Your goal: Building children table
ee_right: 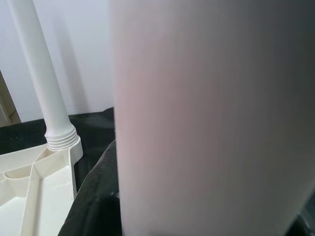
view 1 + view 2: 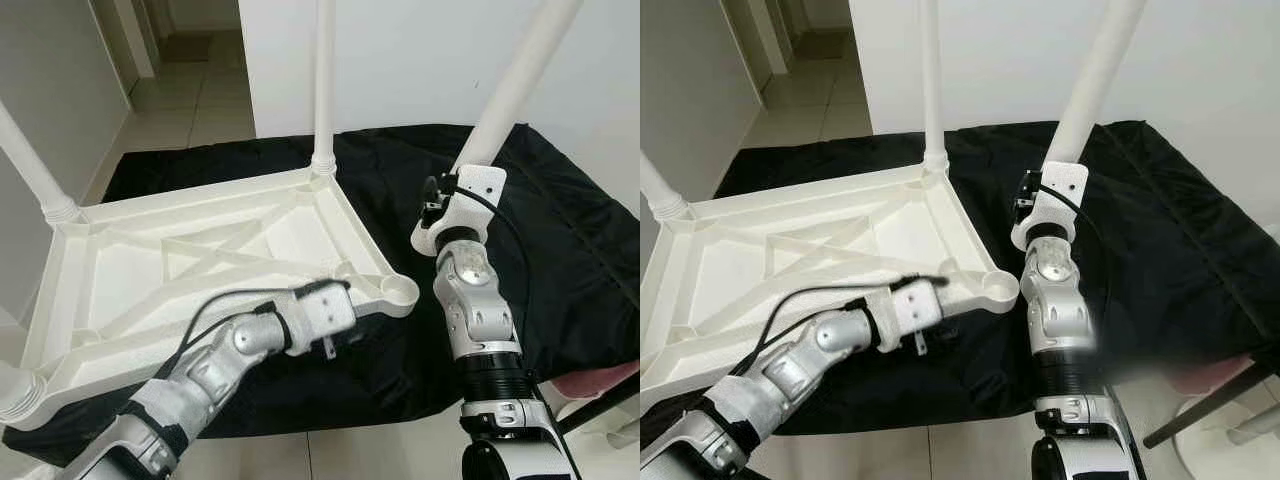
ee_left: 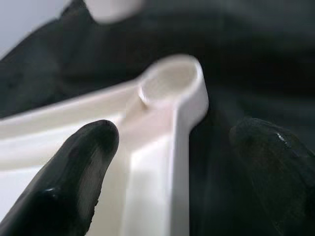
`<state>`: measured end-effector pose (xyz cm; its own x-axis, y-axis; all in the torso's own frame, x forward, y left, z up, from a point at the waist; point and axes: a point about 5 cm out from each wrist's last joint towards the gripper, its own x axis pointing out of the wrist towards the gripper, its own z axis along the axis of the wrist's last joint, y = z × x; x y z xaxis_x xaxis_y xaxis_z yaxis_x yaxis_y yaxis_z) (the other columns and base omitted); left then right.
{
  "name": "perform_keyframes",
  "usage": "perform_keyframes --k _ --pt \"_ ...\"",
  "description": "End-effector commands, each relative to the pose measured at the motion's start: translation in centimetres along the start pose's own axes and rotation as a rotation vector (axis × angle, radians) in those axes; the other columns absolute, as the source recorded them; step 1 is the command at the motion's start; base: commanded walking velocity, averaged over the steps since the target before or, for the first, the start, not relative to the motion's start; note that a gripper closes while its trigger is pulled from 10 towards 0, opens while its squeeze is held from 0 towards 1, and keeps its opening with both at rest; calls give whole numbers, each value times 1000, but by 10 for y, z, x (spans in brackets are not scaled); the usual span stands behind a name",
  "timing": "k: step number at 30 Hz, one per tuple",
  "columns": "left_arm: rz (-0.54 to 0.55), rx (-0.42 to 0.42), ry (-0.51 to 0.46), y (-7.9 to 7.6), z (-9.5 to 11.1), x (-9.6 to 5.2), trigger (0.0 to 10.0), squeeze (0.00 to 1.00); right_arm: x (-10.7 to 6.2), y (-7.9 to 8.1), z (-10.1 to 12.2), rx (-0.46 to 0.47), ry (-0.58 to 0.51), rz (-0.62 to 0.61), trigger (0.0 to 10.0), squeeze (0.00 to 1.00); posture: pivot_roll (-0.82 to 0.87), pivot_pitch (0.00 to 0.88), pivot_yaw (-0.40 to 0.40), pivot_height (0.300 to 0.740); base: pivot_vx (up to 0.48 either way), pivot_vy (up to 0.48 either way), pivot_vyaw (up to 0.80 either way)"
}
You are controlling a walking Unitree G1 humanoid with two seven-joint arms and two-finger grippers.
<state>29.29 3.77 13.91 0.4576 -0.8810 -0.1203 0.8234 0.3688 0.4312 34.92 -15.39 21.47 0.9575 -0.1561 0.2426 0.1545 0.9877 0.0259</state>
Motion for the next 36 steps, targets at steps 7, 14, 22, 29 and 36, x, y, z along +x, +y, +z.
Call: perform_keyframes --k 7,14,22,29,36 --pt "34 -120 -13 13 5 9 10000 0 2 3 4 3 -14 6 10000 0 -55 3 41 740 0 0 0" --pt "-24 -239 25 8 0 21 10000 0 2 3 3 2 -12 6 10000 0 -58 5 42 740 0 0 0" --pt "-165 -247 129 -20 -19 25 10000 0 1 2 3 0 -11 2 10000 0 -63 7 50 740 0 0 0" --pt "-105 -259 235 -20 -34 27 10000 0 0 1 2 0 -8 -3 10000 0 -66 7 54 740 0 0 0" --pt "-160 -366 205 -17 -30 20 4745 0 0 4 0 2 -2 2 10000 0 -52 5 56 740 0 0 0"
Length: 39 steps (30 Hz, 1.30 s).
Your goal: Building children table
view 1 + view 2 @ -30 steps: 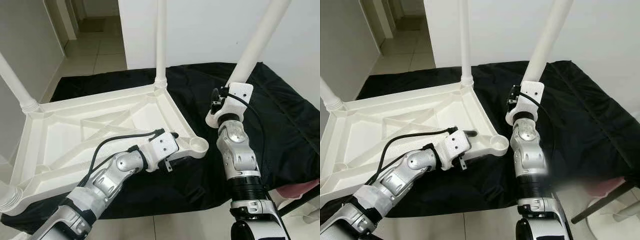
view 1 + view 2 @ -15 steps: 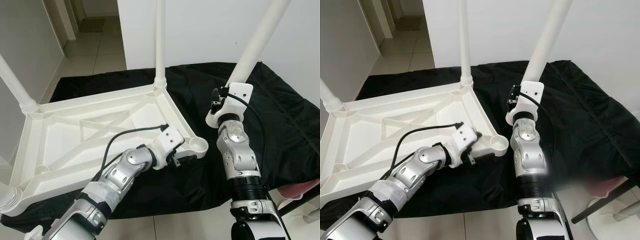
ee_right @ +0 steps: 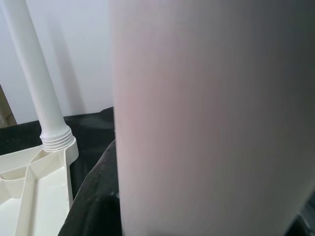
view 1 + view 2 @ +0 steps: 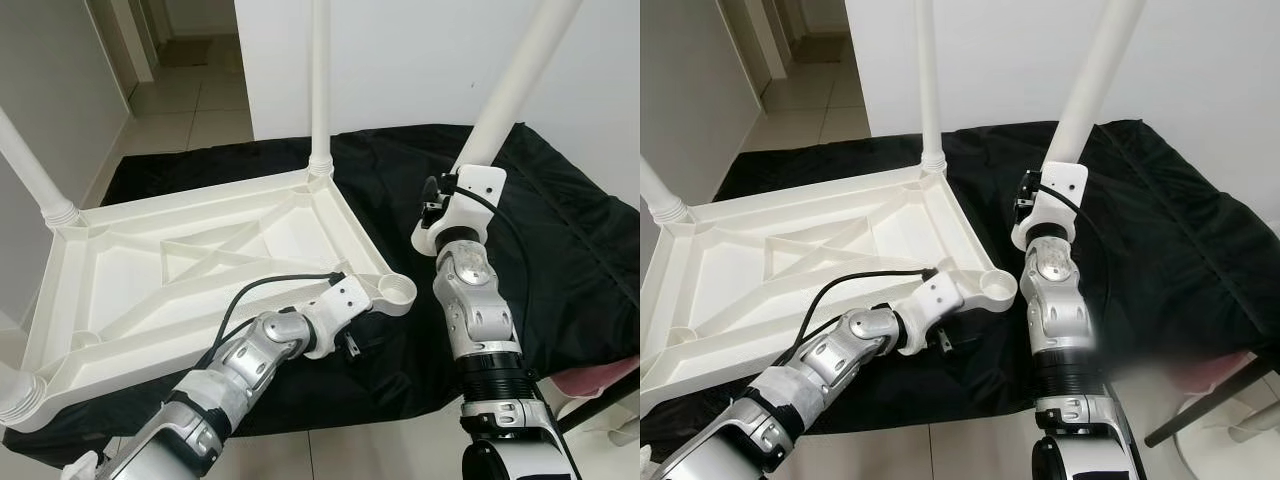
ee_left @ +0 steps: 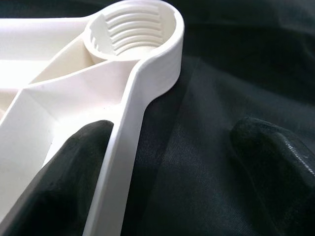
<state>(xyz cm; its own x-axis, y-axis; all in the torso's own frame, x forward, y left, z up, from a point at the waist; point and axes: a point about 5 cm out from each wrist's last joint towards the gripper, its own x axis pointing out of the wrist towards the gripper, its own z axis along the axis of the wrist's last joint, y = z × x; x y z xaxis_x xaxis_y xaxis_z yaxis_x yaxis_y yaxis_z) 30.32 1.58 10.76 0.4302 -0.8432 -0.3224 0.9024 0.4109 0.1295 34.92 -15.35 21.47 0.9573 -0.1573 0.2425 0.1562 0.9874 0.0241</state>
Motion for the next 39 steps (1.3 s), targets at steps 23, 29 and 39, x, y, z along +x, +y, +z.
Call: perform_keyframes --k 23,29,39 --pt "-338 15 88 -21 -11 -37 10000 1000 -7 10 -24 -87 32 160 10000 0 -41 0 36 740 0 0 0" --pt "-284 116 86 -19 -5 -40 10000 1000 -10 8 -31 -97 34 201 10000 0 -41 0 36 740 0 0 0" --pt "-23 -10 -112 11 29 -57 10000 0 -35 11 -25 86 -122 356 10000 0 -23 0 22 740 0 0 0"
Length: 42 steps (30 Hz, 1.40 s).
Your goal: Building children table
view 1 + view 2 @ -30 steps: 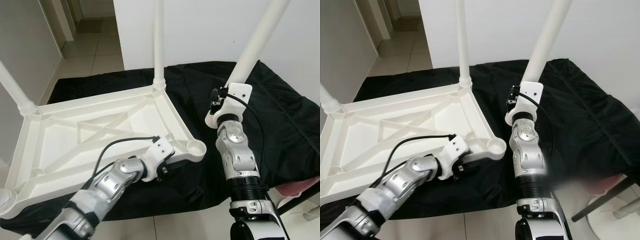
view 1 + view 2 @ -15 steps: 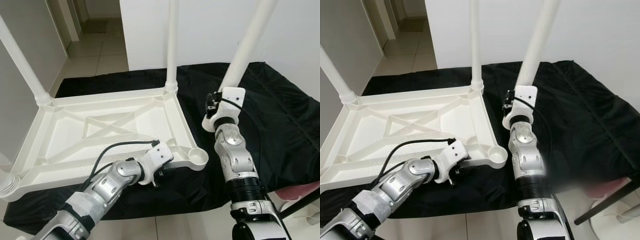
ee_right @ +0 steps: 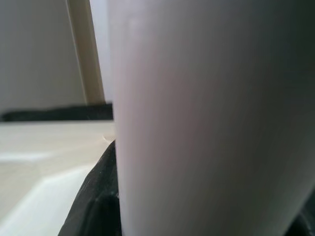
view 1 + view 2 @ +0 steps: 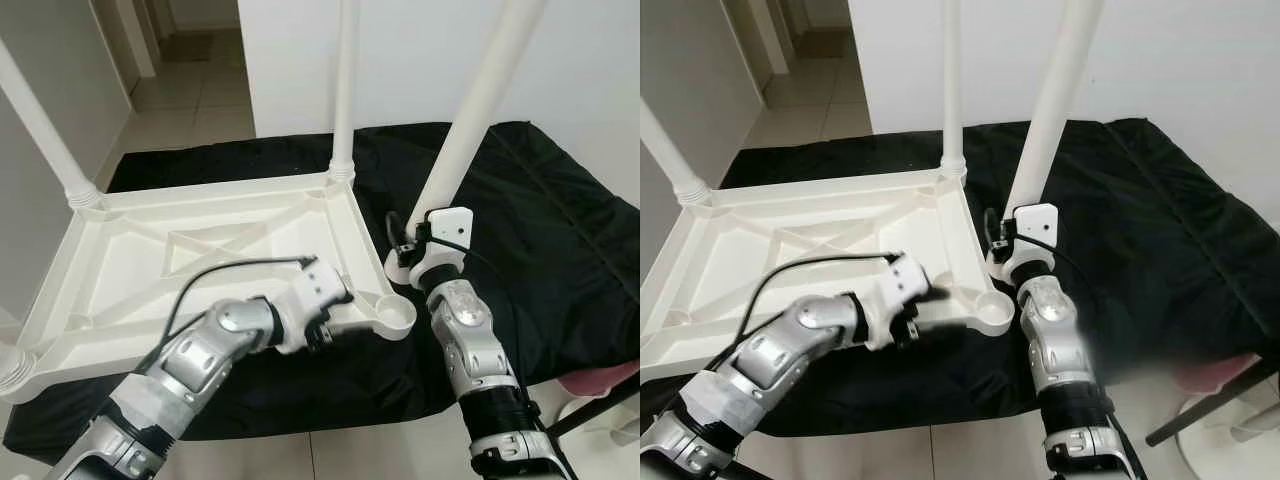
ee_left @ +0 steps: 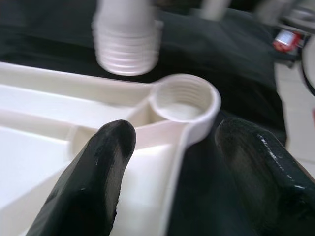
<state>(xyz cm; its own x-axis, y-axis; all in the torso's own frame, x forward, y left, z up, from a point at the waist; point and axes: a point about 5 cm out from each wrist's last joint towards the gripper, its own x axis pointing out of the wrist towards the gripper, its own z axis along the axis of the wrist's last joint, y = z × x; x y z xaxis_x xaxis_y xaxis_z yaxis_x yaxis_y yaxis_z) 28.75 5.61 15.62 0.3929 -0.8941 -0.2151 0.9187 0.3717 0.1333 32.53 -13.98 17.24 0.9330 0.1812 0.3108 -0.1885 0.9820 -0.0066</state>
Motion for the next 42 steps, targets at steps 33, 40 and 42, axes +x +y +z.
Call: perform_keyframes --k 33,40,42 --pt "153 39 -157 -17 7 -27 10000 0 -52 13 -2 -34 25 189 10000 0 -25 0 -13 740 0 0 0" --pt "153 32 -152 -18 7 -29 10000 0 -62 7 -11 -91 83 256 10000 0 -23 0 -4 740 0 0 0" --pt "153 32 -152 -18 7 -29 10000 0 -62 7 -11 -91 83 256 10000 0 -23 0 -4 740 0 0 0"
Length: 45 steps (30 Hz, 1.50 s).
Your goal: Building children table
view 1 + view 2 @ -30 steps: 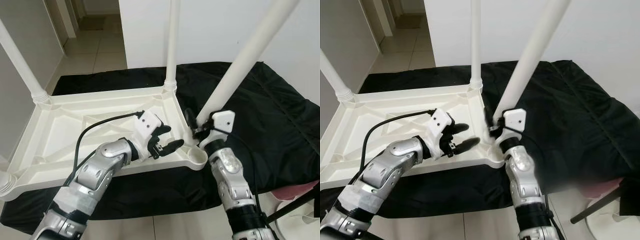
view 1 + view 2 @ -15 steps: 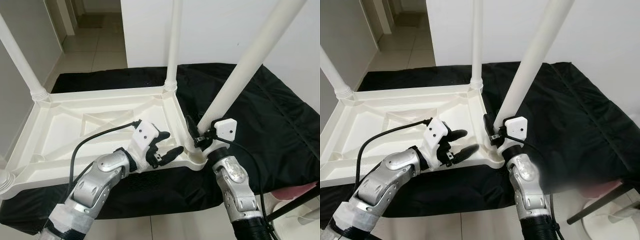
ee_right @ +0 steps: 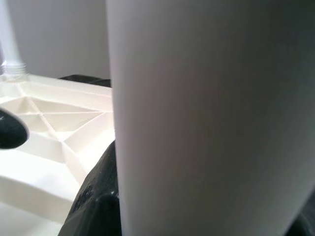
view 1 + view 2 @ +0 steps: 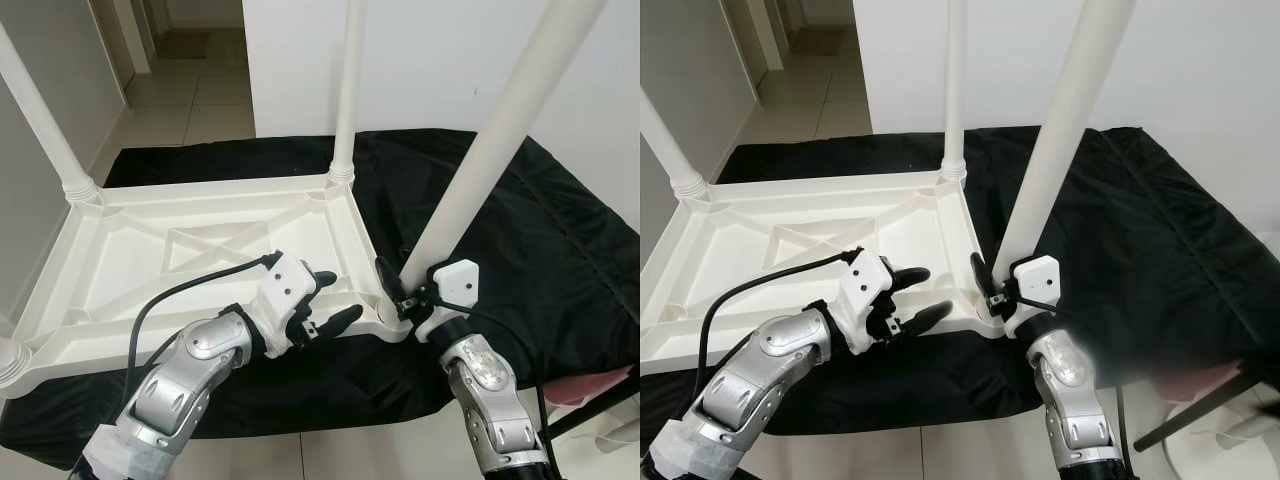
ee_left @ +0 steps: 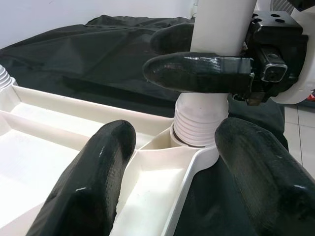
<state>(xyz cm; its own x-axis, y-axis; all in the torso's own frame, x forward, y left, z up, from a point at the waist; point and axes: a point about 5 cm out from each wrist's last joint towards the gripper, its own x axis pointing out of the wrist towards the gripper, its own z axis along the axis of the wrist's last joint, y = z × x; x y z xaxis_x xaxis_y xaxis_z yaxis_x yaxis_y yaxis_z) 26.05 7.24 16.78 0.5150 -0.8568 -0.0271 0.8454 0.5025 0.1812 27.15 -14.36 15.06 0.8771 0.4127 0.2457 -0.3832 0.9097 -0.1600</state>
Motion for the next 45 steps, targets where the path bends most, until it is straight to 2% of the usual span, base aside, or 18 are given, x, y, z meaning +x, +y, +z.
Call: perform_keyframes --k 1,5,11,14,17,19,21,30,32,34,42,45 --pt "-3 4 15 -1 -1 -2 10000 0 -4 2 -8 -3 41 23 10000 0 -23 0 -4 740 0 0 0" --pt "2 12 20 1 -1 -3 10000 0 -1 1 -16 -71 85 100 10000 0 -19 0 -2 740 0 0 0" --pt "8 16 20 1 0 -3 10000 0 1 4 -20 -91 113 182 10000 0 -12 0 -3 740 0 0 0" --pt "13 18 19 3 1 -3 10000 0 0 8 -26 -116 152 287 10000 0 -10 0 0 740 0 0 0" --pt "17 21 20 4 2 -3 10000 0 0 11 -27 -83 162 329 10000 0 -7 0 0 740 0 0 0" --pt "22 26 18 5 3 -3 10000 0 1 12 -27 -21 171 350 10000 0 -5 5 3 740 0 0 0" --pt "22 26 18 5 3 -3 10000 0 1 12 -27 -21 171 350 10000 0 -5 5 3 740 0 0 0" --pt "35 39 12 11 7 -3 10000 0 7 4 -32 118 261 300 10000 0 -7 16 8 740 0 0 0" --pt "35 39 12 11 7 -3 10000 0 7 4 -32 118 261 300 10000 0 -7 16 8 740 0 0 0" --pt "38 41 10 13 8 -1 10000 0 14 -4 -34 126 304 255 10000 0 -8 18 9 740 0 0 0" --pt "42 42 7 13 8 -1 10000 0 16 -4 -40 129 355 232 10000 0 -4 19 8 740 0 0 0" --pt "45 42 8 13 8 -1 10000 0 16 -3 -44 169 384 209 10000 0 -2 20 7 740 0 0 0"
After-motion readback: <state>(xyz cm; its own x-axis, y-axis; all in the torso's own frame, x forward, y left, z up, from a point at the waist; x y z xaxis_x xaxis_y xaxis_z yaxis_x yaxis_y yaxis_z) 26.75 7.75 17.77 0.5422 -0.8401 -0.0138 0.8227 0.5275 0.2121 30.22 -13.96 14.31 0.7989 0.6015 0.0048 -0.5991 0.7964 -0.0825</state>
